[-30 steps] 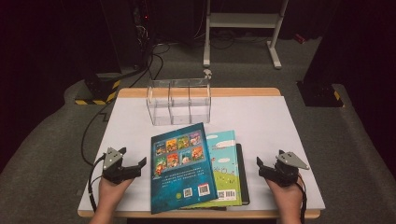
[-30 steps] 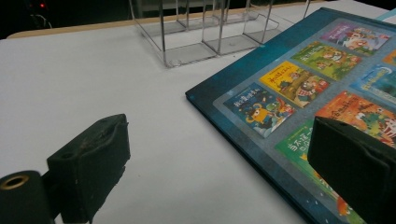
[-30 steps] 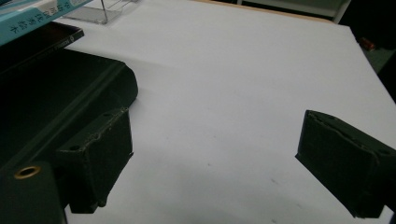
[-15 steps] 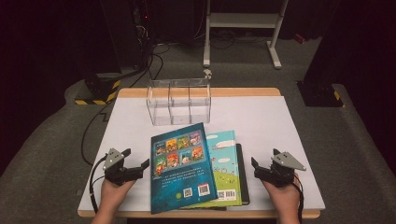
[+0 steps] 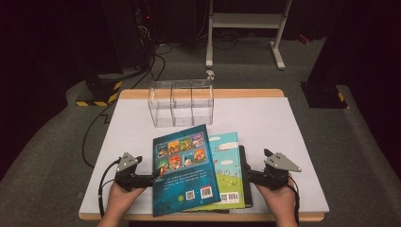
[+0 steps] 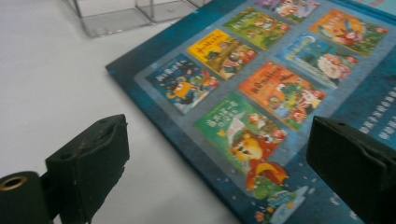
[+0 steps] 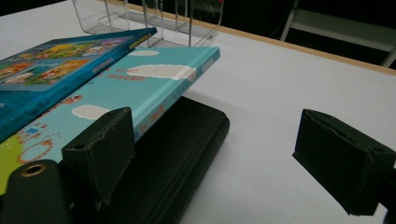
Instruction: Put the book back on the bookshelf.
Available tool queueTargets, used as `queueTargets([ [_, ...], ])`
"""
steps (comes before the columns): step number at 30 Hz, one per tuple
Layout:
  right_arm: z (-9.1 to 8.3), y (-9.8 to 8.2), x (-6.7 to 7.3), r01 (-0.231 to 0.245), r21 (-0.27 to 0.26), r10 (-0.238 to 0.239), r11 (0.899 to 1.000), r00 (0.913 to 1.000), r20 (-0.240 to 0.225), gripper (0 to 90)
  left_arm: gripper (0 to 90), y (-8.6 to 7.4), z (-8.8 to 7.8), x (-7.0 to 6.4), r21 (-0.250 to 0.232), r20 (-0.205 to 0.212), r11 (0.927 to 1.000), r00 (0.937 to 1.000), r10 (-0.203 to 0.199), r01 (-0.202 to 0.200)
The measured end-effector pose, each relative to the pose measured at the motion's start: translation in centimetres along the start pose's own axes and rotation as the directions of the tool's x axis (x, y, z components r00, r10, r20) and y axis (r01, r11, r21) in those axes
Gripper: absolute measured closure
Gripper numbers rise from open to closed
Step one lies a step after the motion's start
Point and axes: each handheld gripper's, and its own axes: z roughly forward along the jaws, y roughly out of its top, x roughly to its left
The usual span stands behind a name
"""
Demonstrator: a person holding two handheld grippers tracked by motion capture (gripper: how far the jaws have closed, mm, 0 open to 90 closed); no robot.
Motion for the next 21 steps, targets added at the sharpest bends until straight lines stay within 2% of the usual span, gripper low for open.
queueTargets([
  [3,0.1,0.4,0.6,0.013,-0.008,-0.013,1.0,0.9998,-0.016,11.5,4.4,-0.2,0.1,-0.4,0.018,0.014,0.9998,0.9999,0.006,-0.006],
  [7,0.4,0.9,1.4,0.04,-0.013,-0.04,0.999,0.9987,-0.031,11.5,4.5,-0.4,0.4,-0.5,0.05,0.003,0.9987,1.0,0.005,-0.005],
  [9,0.5,1.4,1.6,0.044,-0.017,-0.045,0.999,0.9982,-0.039,11.3,4.0,-0.5,0.7,-0.7,0.062,-0.001,0.998,1.0,-0.008,0.008],
  [15,0.9,2.9,2.5,0.051,-0.036,-0.053,0.998,0.9971,-0.056,11.6,0.2,-1.0,1.4,-1.2,0.097,-0.004,0.9953,1.0,0.001,-0.001],
  [21,1.0,2.6,3.5,0.082,-0.028,-0.084,0.996,0.9937,-0.075,12.2,0.0,-1.4,1.9,-1.8,0.128,-0.003,0.9917,0.9999,-0.016,0.016],
])
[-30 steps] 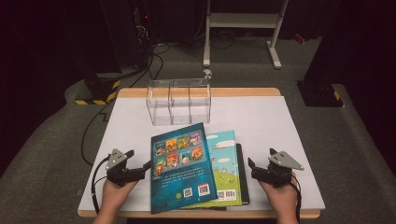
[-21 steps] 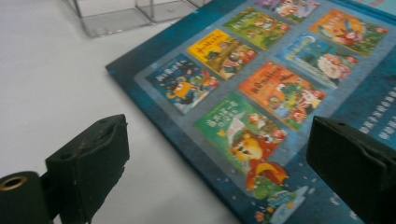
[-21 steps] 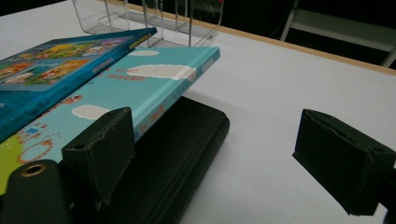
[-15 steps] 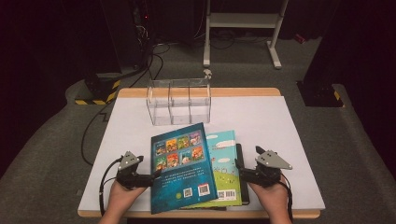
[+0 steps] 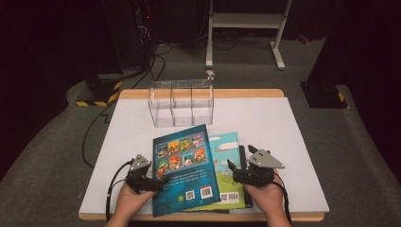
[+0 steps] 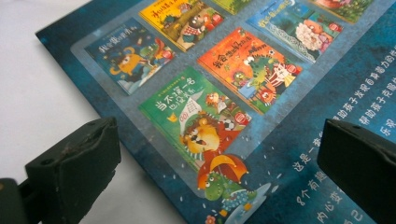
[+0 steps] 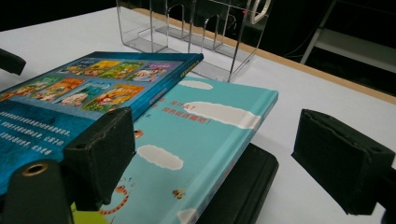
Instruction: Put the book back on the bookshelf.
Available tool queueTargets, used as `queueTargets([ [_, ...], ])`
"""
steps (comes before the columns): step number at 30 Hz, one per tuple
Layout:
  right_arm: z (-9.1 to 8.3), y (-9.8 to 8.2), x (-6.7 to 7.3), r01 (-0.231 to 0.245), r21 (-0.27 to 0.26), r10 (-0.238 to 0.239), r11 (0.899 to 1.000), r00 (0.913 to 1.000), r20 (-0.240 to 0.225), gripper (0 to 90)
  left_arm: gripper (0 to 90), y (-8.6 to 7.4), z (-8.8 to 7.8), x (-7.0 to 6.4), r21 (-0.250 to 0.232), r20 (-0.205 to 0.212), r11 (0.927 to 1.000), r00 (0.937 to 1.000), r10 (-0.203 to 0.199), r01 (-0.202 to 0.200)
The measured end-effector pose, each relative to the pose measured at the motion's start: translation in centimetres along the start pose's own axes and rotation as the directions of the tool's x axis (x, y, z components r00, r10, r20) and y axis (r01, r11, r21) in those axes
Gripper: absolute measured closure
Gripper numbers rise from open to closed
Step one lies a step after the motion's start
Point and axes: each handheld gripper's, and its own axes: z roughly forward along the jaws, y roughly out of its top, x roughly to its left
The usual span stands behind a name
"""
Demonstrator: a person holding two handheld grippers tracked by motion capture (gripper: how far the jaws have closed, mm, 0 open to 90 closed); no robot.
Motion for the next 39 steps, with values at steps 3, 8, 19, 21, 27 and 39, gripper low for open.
queueTargets([
  [3,-0.1,-0.45,0.19,0.002,0.005,-0.002,1.0,1.0,-0.009,12.6,0.0,-0.06,0.21,-0.08,0.014,-0.001,0.9998,0.9999,-0.013,0.013],
  [8,-0.17,-0.75,0.26,0.0,0.011,0.0,1.0,0.9999,-0.014,12.8,0.0,0.12,0.35,0.11,0.007,-0.005,0.9991,0.9991,-0.041,0.041],
  [19,0.15,-0.84,0.66,0.003,0.019,-0.002,1.0,0.9997,-0.023,13.1,0.0,0.31,0.84,0.33,0.031,0.011,0.9972,0.9976,-0.068,0.068],
  [21,0.22,-0.84,0.7,0.004,0.02,-0.004,1.0,0.9997,-0.023,13.1,0.0,0.33,0.85,0.34,0.03,0.013,0.9971,0.9974,-0.07,0.07],
  [27,0.24,-0.88,0.74,-0.002,0.024,0.002,1.0,0.9998,-0.017,13.1,0.0,0.34,0.93,0.35,0.031,0.019,0.9972,0.9975,-0.068,0.068],
  [39,-0.22,-1.11,-0.12,-0.06,0.003,0.06,0.998,0.9981,-0.014,13.7,0.0,0.4,1.02,0.31,0.038,0.017,0.9971,0.9977,-0.066,0.066],
])
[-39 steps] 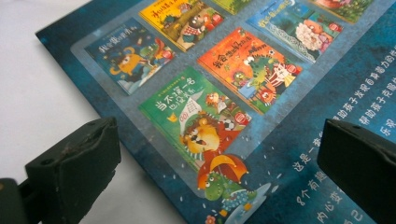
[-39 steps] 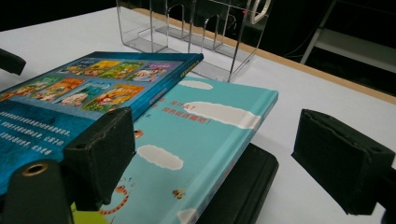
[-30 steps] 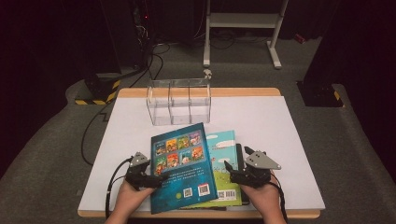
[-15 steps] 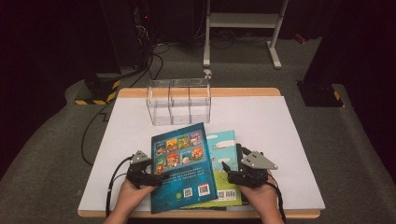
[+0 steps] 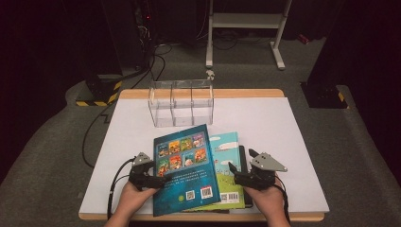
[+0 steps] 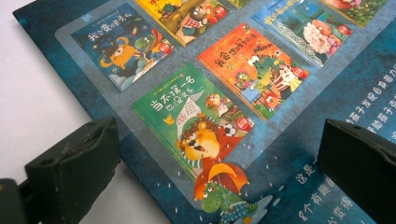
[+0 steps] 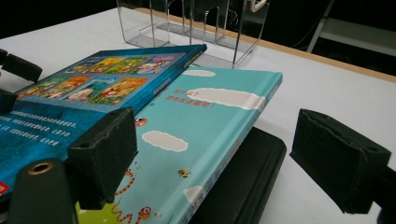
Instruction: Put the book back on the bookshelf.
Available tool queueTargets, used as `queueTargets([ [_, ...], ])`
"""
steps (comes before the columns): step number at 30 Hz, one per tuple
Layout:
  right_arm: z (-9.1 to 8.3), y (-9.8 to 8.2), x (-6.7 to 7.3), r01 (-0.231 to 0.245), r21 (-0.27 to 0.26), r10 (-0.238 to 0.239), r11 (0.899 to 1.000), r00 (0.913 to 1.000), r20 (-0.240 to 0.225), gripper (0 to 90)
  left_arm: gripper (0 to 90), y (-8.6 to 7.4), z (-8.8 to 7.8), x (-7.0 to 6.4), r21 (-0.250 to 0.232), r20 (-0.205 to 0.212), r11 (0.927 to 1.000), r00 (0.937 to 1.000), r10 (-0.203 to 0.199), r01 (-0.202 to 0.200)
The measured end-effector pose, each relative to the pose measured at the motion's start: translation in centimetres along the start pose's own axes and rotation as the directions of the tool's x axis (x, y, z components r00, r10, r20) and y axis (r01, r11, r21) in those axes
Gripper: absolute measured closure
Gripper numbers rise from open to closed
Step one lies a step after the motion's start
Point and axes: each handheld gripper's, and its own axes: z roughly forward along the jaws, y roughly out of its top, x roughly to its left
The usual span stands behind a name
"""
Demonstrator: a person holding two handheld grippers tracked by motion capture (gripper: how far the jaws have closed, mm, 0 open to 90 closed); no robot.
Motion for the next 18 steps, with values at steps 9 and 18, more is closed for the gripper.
queueTargets([
  [9,-0.15,-0.18,-0.22,-0.012,-0.018,0.012,1.0,0.9999,-0.001,13.5,0.0,0.04,0.18,-0.21,0.001,0.002,1.0,1.0,0.0,0.0],
  [18,-0.26,-0.21,-0.8,-0.038,-0.032,0.038,0.999,0.9991,-0.018,13.4,0.0,0.06,0.41,-0.52,0.002,0.01,1.0,0.9999,-0.001,0.001],
])
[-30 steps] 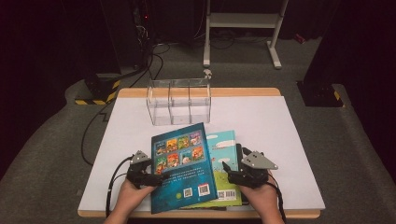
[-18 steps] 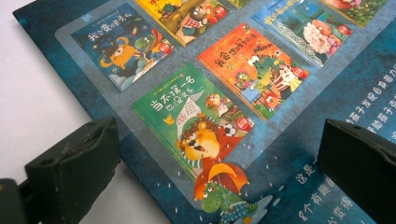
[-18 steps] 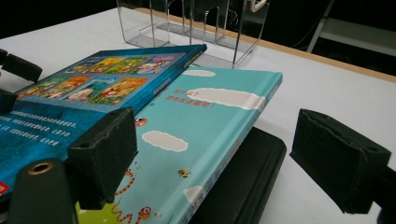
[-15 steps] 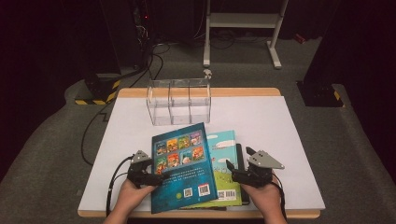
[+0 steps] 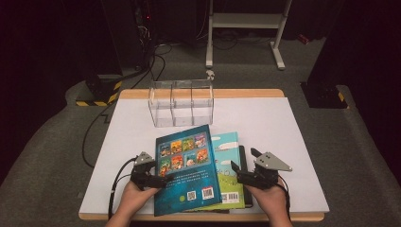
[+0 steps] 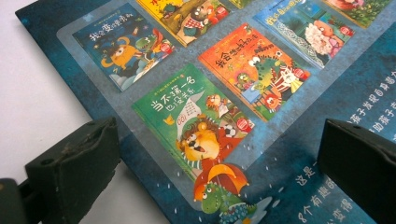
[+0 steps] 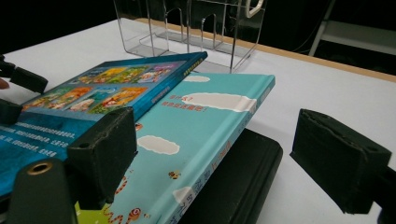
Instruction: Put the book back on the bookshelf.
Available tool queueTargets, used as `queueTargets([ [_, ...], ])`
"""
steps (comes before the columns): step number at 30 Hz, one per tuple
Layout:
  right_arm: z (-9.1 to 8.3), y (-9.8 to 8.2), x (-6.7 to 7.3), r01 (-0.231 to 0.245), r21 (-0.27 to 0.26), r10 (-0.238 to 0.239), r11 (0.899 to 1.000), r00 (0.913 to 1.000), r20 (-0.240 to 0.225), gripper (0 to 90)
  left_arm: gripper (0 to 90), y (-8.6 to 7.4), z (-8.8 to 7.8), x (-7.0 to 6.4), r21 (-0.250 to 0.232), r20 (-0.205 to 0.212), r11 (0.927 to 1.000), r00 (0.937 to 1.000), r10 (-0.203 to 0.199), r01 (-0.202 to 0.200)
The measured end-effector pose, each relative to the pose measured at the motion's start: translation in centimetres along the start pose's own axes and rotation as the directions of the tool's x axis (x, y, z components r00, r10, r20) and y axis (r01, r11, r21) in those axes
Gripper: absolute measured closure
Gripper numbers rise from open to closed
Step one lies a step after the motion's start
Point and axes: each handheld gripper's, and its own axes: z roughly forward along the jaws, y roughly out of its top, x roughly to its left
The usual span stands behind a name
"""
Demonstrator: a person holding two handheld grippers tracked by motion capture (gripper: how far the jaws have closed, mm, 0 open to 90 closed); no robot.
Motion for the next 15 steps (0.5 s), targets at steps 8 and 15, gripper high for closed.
queueTargets([
  [8,0.0,0.0,-0.3,-0.006,0.023,0.006,1.0,1.0,-0.003,14.4,0.0,0.0,0.3,-0.5,0.011,0.009,0.9999,1.0,0.001,-0.001],
  [15,-0.1,0.1,-0.2,-0.011,0.032,0.011,0.999,0.9999,-0.006,13.3,2.1,-0.3,0.6,-3.2,0.029,0.076,0.9963,0.994,0.079,-0.081],
])
